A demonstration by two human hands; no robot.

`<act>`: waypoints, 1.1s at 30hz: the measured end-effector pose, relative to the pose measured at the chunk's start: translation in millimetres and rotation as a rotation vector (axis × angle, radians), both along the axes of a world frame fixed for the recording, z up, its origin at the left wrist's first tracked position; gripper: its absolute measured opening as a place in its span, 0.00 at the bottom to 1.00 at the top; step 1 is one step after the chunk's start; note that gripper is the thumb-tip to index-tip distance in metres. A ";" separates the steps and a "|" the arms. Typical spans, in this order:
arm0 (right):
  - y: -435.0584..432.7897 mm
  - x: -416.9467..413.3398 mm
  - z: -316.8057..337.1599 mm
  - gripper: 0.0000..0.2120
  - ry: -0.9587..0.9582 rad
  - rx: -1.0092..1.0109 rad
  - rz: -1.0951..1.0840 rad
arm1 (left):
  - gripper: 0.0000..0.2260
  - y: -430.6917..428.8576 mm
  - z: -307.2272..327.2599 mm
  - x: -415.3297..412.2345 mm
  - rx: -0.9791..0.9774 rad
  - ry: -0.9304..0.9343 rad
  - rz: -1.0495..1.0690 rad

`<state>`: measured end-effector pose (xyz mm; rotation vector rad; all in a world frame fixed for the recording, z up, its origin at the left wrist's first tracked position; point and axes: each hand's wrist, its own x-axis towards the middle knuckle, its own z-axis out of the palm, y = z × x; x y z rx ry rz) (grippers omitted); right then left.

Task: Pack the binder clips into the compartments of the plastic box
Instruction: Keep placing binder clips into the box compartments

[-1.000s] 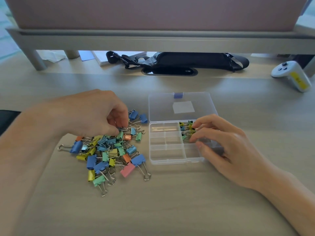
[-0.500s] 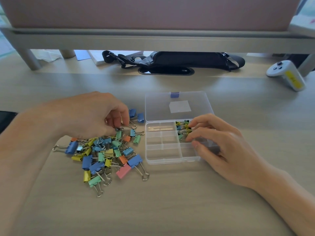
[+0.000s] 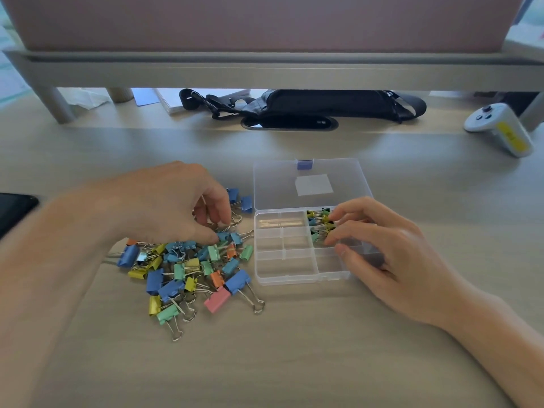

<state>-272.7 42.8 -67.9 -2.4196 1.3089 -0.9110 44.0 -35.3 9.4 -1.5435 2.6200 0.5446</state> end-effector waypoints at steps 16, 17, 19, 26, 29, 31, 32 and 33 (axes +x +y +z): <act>-0.1 0.0 0.5 0.07 -0.002 -0.002 0.004 | 0.09 0.6 -1.7 -6.5 0.005 0.086 -0.042; -0.1 -0.2 0.5 0.07 -0.001 -0.001 0.004 | 0.10 0.8 -2.5 -6.6 -0.002 0.069 -0.043; 0.0 -0.3 0.7 0.07 -0.004 0.002 0.006 | 0.12 0.3 -2.8 -5.2 -0.027 0.054 -0.033; 0.5 0.2 1.3 0.08 -0.002 0.008 0.001 | 0.12 1.1 -3.1 -4.8 -0.042 0.008 -0.012; 0.4 0.1 0.4 0.07 -0.017 -0.001 0.005 | 0.09 2.1 -5.0 -11.1 -0.058 0.004 -0.008; 0.0 0.5 -0.2 0.07 -0.022 -0.002 0.009 | 0.08 2.5 -5.1 -13.3 -0.067 0.009 -0.004; -0.2 0.6 -0.3 0.07 -0.021 0.000 0.009 | 0.08 2.8 -4.9 -13.9 -0.069 0.015 -0.002; -0.3 0.6 -0.2 0.07 -0.019 0.003 0.007 | 0.07 3.2 -4.8 -14.1 -0.071 0.016 -0.001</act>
